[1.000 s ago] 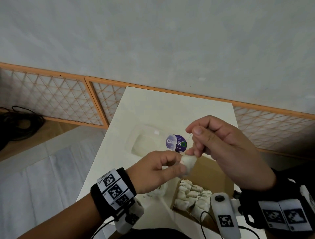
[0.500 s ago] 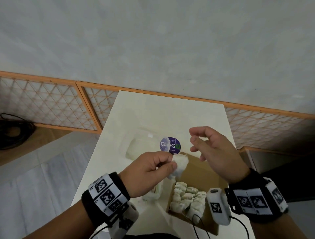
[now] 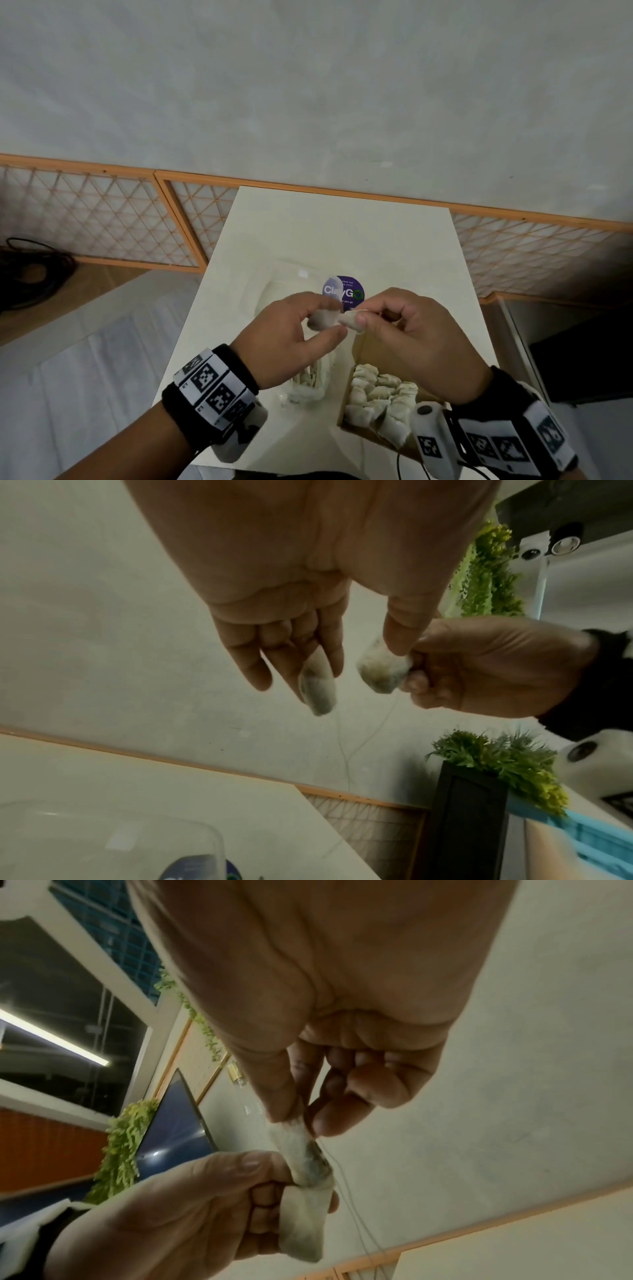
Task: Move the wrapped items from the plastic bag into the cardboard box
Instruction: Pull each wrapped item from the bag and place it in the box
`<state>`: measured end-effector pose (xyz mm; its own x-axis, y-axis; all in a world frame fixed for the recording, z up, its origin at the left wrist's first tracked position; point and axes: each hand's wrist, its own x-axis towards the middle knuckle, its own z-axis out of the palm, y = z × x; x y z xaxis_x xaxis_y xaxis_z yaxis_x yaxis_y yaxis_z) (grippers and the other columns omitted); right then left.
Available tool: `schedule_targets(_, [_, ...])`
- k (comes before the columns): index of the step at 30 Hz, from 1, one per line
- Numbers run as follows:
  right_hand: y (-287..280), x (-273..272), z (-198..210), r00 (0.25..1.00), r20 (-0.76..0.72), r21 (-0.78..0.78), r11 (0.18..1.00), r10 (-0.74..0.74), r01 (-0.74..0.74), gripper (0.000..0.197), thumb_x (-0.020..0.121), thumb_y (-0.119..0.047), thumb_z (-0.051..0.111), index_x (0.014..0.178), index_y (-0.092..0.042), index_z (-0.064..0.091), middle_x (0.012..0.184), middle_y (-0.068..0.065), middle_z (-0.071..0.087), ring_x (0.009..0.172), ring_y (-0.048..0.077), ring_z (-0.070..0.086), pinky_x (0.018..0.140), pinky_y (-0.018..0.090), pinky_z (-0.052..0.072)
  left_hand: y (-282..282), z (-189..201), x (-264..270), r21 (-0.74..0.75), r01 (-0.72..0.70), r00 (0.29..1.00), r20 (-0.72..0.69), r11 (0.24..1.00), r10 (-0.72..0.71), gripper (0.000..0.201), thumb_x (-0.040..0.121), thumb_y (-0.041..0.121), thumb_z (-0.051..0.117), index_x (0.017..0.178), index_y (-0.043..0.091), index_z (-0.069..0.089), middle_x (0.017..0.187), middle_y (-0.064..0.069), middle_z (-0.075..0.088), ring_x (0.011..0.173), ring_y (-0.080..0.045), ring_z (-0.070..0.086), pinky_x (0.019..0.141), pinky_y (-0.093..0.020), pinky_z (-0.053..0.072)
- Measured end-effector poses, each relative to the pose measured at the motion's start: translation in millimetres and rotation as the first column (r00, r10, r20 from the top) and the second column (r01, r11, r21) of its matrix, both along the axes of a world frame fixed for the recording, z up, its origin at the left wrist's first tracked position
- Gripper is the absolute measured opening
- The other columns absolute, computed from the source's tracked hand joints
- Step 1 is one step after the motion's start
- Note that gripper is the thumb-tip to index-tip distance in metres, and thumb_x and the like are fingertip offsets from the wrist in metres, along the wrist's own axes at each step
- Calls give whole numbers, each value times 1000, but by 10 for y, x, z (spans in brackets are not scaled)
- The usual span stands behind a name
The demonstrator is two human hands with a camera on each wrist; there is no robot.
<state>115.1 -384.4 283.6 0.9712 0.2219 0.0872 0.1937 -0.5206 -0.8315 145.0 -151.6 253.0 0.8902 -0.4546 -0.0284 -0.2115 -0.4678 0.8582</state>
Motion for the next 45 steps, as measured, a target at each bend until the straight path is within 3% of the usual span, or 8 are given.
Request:
schedule_targets(5, [30,-80,14,987,-42,-146,976,158,-163,12,102,-32,61,102,-34,73,93,-16,70,89,12,66,74,24,49,61,7,-33,-59,3,992,-123,998,-11,62,84,62,70,141,48,53,139,30,57,117,-27,67,95,-35,57])
schedule_targets(8, [59,-82,0,982,-38,-137,972,186,-189,12,102,-29,60,104,-33,72,91,-14,71,85,12,67,73,32,53,-3,55,-79,-157,105,983,-136,982,-126,50,90,45,74,138,39,60,138,22,63,131,-4,58,112,-37,47])
schedule_targets(20, [42,-76,-218,996,-5,71,994,-84,85,14,95,-19,72,98,-25,60,74,-7,70,65,7,63,65,24,51,-206,-37,-35,-249,123,987,-73,961,-145,26,105,17,58,125,22,73,111,4,78,109,-19,72,99,-43,56])
schedule_targets(24, [-42,-62,-296,969,-74,148,959,-235,244,18,88,-34,80,94,-28,63,78,3,69,73,26,66,71,47,58,-343,-42,11,-328,50,988,-120,943,-94,24,101,8,62,120,16,74,107,4,80,105,-14,74,95,-27,56])
schedule_targets(28, [-178,-85,-326,965,-118,182,950,-234,252,12,95,-39,72,102,-30,75,89,-1,75,85,21,70,82,50,57,-504,-42,60,-360,11,977,-196,933,-87,38,100,10,65,134,24,56,92,-11,80,97,-34,74,94,-40,55])
schedule_targets(37, [-443,-315,-578,964,-197,209,954,-176,217,17,99,-36,67,109,-28,78,99,14,77,97,41,70,87,62,55,-898,-272,139,-274,46,981,-170,961,-96,7,92,16,76,95,23,74,90,-24,67,82,-34,65,81,-51,54])
schedule_targets(42, [-566,-442,-718,944,-240,170,947,-227,272,13,98,-18,70,105,-23,81,91,-1,80,82,7,71,76,23,55,-1054,-441,154,-295,87,927,-327,952,-186,17,90,14,78,104,8,70,89,-10,69,80,-13,62,75,-24,51])
schedule_targets(45, [-668,-540,-938,914,-354,-6,978,-198,210,13,97,-31,69,87,-27,77,82,-5,75,75,8,68,68,26,53,-990,-604,169,-207,91,926,-343,974,-159,20,87,15,81,104,12,71,93,-7,73,79,-8,68,76,-20,56])
